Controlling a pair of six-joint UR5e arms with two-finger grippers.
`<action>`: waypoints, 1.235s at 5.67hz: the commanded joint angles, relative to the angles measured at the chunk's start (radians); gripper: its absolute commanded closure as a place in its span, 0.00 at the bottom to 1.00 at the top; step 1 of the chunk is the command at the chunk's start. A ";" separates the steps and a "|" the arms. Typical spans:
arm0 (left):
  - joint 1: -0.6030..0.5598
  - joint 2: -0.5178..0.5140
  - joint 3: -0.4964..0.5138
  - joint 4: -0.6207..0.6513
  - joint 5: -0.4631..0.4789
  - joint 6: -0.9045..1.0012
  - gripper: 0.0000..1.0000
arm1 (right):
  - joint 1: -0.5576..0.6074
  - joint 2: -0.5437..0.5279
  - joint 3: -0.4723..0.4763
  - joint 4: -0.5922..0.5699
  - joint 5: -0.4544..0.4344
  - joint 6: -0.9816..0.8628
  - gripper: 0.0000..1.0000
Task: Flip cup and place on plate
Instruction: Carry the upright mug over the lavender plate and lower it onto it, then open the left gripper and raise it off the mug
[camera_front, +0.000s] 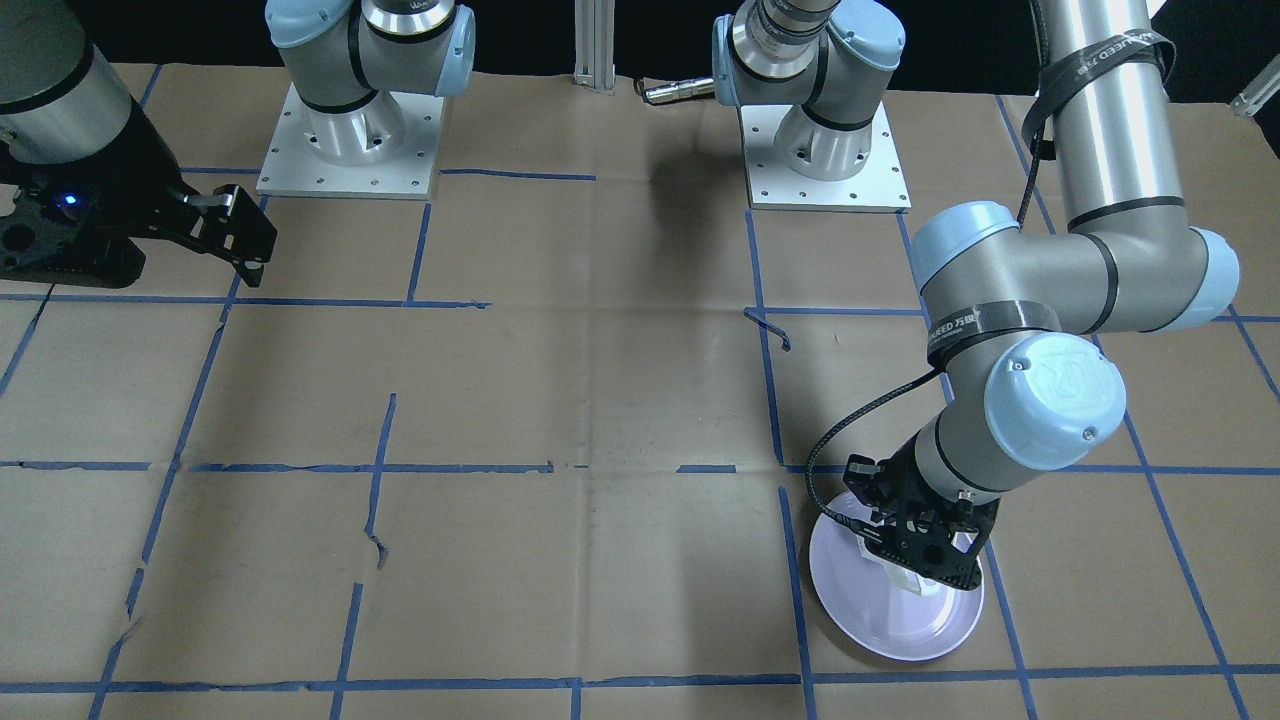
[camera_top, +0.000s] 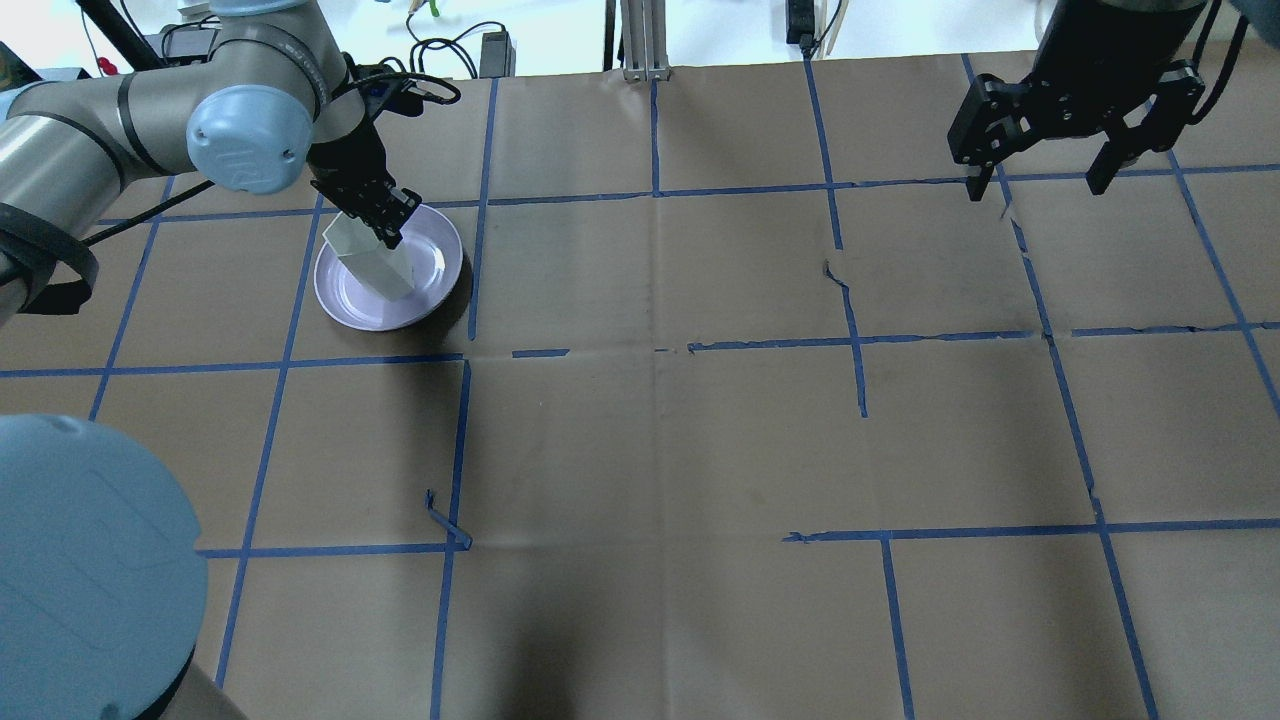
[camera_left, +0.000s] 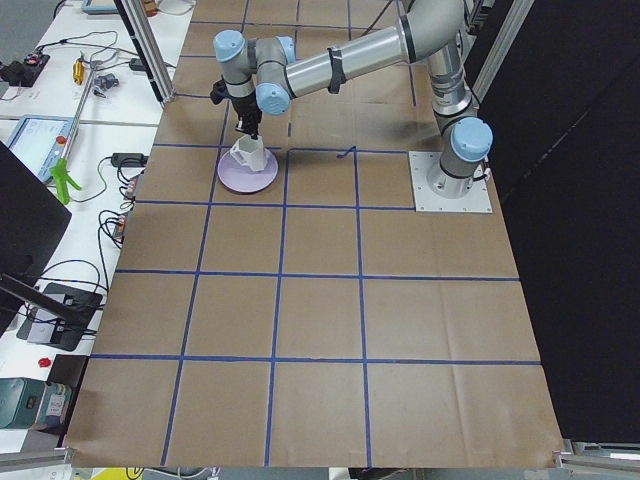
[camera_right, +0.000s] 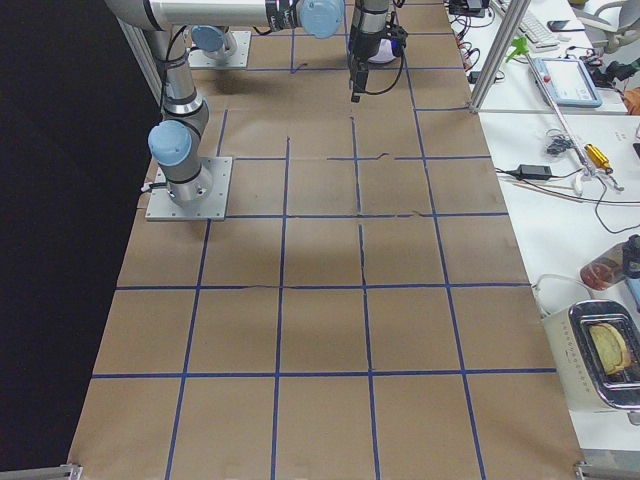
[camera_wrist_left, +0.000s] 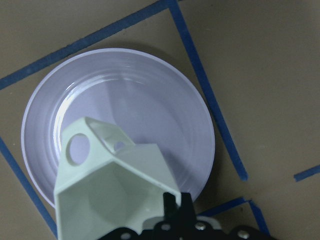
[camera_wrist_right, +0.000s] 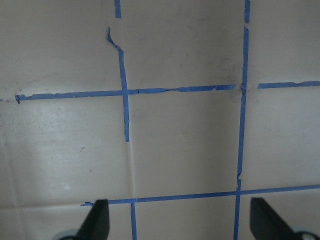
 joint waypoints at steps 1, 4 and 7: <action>0.005 -0.010 -0.001 0.024 0.018 0.014 0.63 | 0.000 0.000 0.000 0.001 0.000 0.000 0.00; 0.012 0.050 0.027 0.020 0.140 0.017 0.00 | 0.000 0.000 0.000 -0.001 0.000 0.000 0.00; -0.036 0.269 0.016 -0.216 0.127 -0.214 0.00 | 0.000 0.000 0.002 -0.001 0.000 0.000 0.00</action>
